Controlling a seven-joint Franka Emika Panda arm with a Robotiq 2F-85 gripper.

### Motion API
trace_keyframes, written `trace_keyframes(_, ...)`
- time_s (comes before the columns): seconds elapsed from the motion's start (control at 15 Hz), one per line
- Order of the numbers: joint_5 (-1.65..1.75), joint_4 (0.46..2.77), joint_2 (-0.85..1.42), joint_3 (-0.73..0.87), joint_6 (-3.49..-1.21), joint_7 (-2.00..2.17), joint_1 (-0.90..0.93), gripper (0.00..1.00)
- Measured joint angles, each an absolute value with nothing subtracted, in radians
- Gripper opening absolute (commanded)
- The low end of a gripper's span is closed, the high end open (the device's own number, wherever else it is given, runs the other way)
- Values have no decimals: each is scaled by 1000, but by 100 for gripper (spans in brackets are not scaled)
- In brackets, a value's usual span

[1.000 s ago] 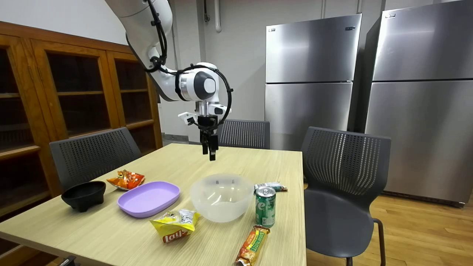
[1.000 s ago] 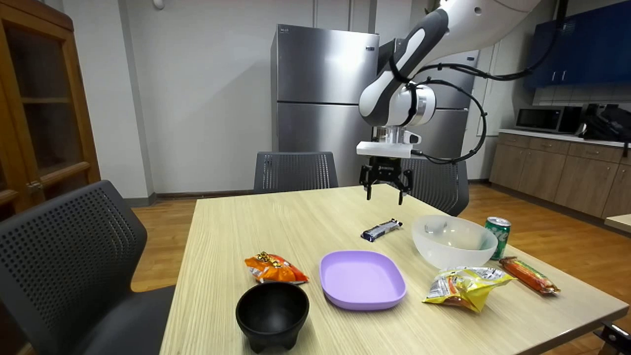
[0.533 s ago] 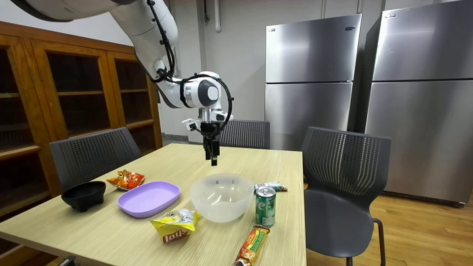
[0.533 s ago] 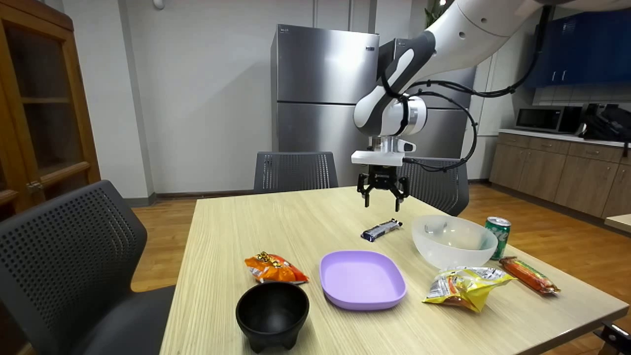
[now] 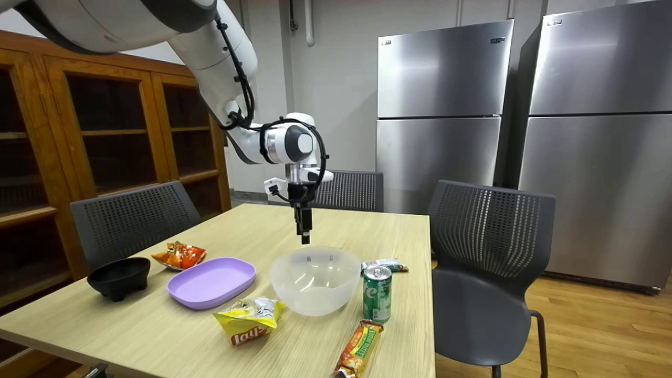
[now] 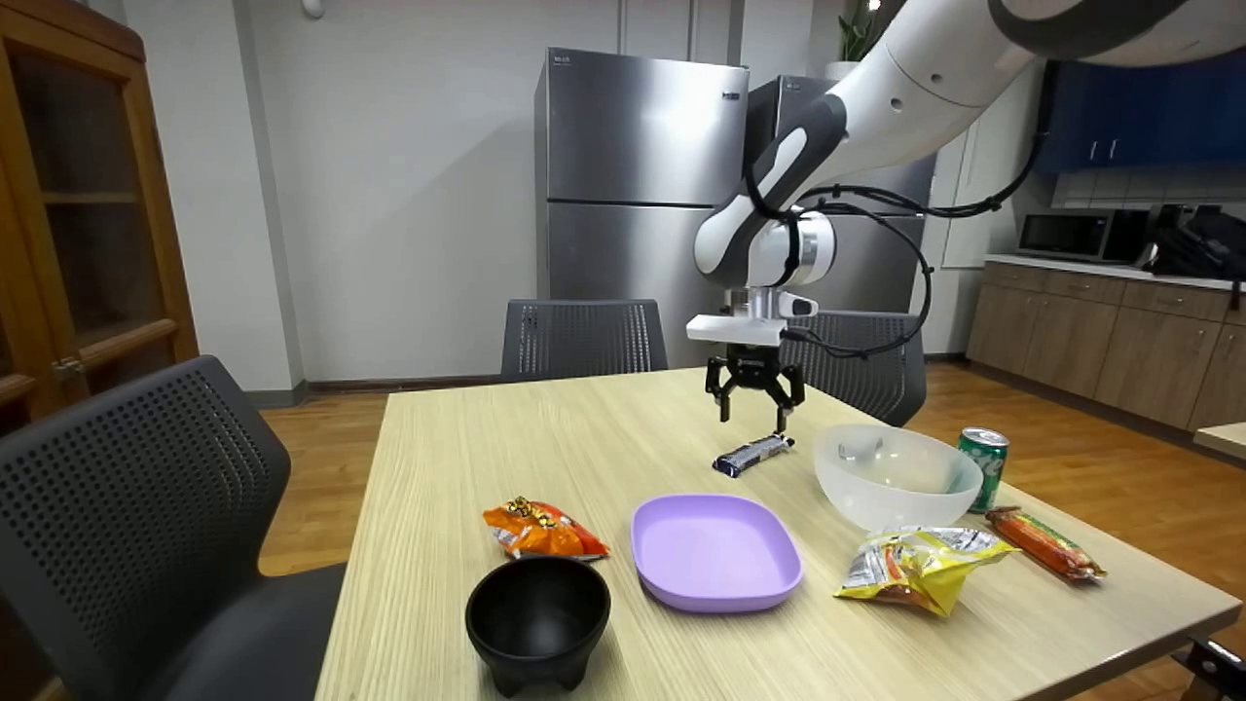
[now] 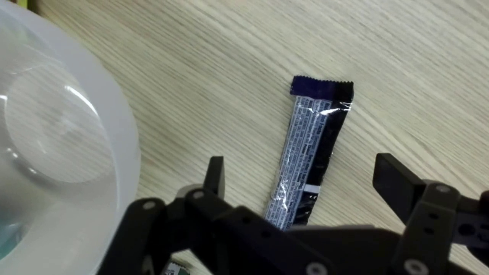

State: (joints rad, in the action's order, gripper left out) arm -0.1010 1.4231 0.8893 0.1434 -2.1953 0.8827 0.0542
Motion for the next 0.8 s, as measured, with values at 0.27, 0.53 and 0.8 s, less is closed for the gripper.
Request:
trace_keyframes(0.27, -101, 1407, 923, 143, -2197, 943, 54, 100)
trace_keyframes(0.53, -101, 1390, 954, 143, -2198, 987, 54, 100)
trace_keyframes(0.8, -101, 1375, 976, 143, -2199, 1020, 54, 100)
